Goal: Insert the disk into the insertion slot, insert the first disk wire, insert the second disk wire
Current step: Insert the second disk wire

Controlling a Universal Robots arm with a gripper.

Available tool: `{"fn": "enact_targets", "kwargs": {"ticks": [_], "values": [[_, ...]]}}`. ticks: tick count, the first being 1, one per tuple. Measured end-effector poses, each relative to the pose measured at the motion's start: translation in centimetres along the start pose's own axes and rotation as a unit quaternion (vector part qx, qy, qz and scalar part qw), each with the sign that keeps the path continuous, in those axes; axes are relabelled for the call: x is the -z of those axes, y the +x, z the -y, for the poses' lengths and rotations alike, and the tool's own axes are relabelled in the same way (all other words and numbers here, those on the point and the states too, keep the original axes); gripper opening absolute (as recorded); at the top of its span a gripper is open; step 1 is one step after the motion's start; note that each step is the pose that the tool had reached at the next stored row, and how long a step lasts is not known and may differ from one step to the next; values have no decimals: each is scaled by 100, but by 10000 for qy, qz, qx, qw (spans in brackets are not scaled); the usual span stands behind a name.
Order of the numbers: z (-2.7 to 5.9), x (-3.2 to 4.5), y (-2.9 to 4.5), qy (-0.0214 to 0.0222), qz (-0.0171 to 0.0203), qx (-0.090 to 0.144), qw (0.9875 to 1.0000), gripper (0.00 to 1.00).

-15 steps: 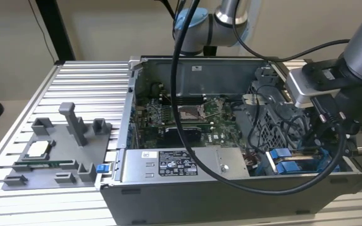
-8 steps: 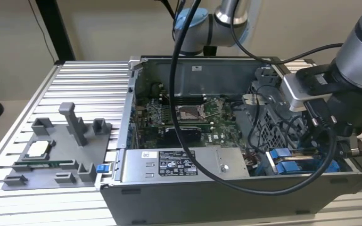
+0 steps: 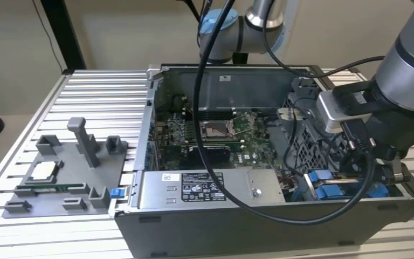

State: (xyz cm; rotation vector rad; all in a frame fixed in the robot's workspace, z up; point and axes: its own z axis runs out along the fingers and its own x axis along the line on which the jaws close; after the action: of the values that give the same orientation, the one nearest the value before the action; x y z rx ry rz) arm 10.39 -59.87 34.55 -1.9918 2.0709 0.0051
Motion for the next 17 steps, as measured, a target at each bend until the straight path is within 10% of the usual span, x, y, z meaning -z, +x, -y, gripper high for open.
{"fn": "enact_targets", "kwargs": {"ticks": [17], "values": [[39,-62,5,34,88,-15,10000,0]]}}
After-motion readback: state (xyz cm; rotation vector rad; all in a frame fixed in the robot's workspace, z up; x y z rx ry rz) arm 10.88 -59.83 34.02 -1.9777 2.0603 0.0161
